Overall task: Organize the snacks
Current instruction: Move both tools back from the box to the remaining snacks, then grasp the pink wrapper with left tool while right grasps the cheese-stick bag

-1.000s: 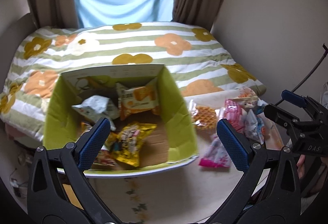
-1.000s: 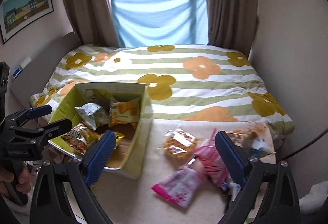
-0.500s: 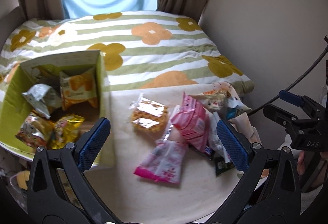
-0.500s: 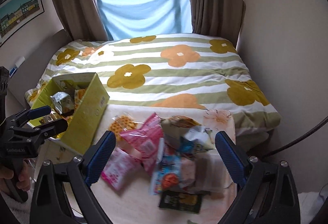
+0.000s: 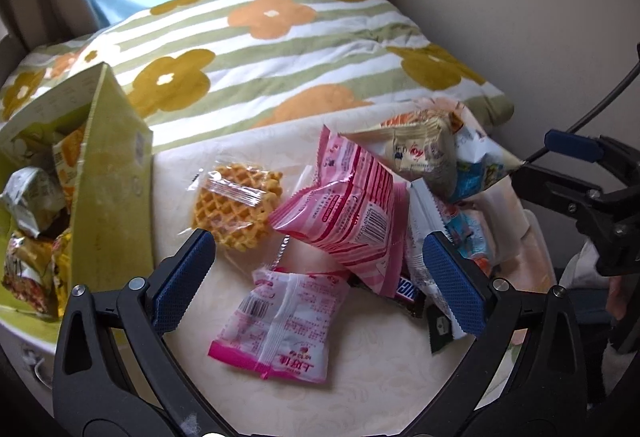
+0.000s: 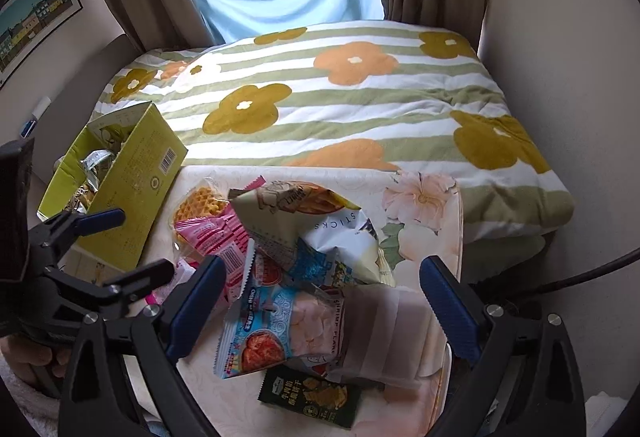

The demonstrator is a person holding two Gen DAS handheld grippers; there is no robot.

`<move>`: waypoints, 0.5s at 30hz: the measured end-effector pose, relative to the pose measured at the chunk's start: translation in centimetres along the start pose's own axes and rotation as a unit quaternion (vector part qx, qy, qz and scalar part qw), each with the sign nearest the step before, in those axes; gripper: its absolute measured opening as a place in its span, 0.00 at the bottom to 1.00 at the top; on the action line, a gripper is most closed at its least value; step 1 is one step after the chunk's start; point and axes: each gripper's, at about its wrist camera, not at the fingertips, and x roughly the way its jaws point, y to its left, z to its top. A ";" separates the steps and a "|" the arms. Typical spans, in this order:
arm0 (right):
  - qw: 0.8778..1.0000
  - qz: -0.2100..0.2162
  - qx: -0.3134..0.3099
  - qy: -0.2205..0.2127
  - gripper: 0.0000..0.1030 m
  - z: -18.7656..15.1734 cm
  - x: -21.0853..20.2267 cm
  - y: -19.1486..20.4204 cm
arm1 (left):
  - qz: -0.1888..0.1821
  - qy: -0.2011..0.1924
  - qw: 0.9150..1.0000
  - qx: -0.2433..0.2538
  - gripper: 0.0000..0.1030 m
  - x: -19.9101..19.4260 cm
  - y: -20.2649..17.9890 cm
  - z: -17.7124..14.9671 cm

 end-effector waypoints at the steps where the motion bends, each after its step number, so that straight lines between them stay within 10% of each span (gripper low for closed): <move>1: 1.000 0.003 0.002 0.003 0.94 0.0 0.4 -0.1 | 0.002 0.005 1.000 0.007 1.00 0.7 -0.2 0.0; 15: 0.998 0.010 -0.052 0.023 0.94 1.9 5.2 1.1 | 0.011 0.033 0.995 0.094 1.00 5.9 -2.4 0.7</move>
